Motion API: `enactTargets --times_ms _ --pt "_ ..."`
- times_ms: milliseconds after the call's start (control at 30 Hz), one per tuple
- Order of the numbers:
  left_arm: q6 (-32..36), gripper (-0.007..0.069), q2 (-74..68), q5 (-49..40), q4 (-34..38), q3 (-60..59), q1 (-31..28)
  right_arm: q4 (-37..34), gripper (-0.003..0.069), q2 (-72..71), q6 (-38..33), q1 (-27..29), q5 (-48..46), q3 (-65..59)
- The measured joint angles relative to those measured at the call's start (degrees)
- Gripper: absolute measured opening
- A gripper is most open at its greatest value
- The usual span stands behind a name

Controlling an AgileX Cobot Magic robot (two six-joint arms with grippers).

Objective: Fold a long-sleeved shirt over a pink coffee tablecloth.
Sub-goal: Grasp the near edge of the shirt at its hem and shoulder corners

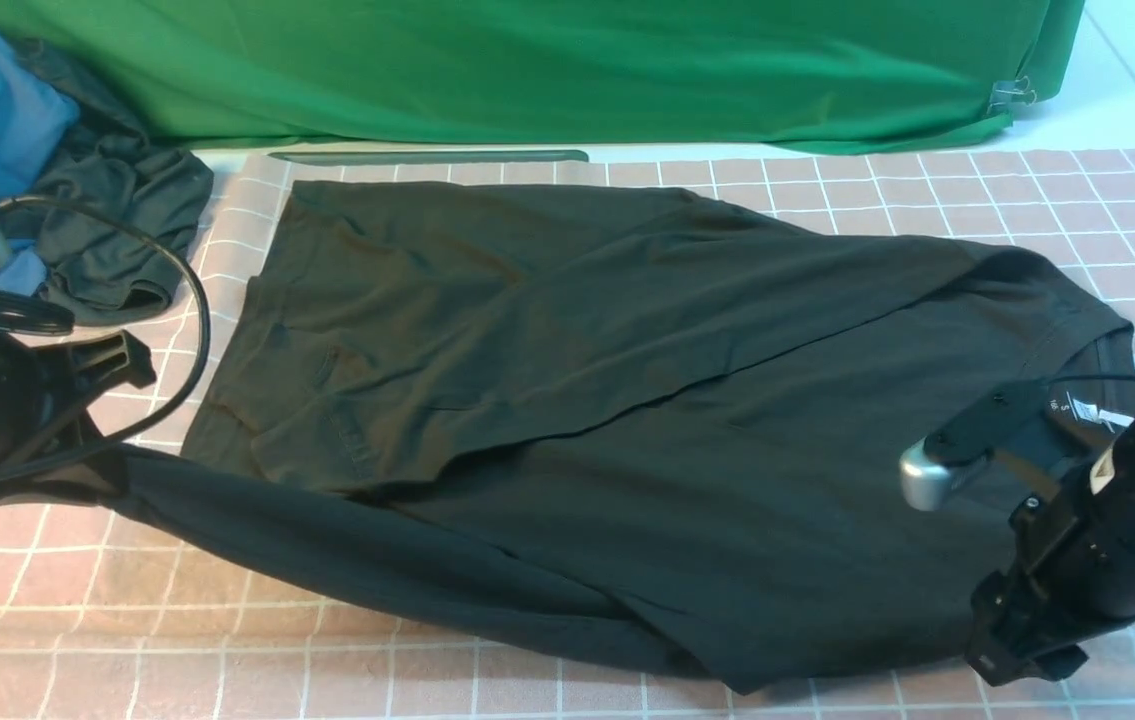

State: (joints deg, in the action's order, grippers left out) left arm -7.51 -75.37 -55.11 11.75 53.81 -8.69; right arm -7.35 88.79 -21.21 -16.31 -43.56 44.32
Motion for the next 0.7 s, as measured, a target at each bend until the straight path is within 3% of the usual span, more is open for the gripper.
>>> enactTargets --times_ms 233,333,400,433,533,700 --pt "0.00 0.0046 0.00 0.69 0.00 0.00 0.00 1.30 0.0465 3.80 1.50 -0.01 5.68 -0.12" --pt "0.00 0.0046 0.00 0.83 0.00 0.00 0.00 2.02 0.0342 4.06 1.50 -0.01 6.43 0.00" --pt "0.00 0.0046 0.00 0.83 0.06 0.04 0.00 1.93 0.0127 4.24 1.55 -0.01 5.98 0.88" --pt "-0.02 0.0046 0.00 0.83 0.22 0.04 0.00 1.88 0.0094 4.31 1.55 -0.07 5.34 1.31" --pt "-0.40 0.0046 0.00 0.70 1.66 0.88 0.00 1.87 0.0054 3.91 1.34 -0.06 2.04 3.97" --pt "-1.60 0.0046 -0.04 0.86 4.47 3.91 0.00 3.23 0.0050 2.26 1.27 0.22 -2.47 8.90"
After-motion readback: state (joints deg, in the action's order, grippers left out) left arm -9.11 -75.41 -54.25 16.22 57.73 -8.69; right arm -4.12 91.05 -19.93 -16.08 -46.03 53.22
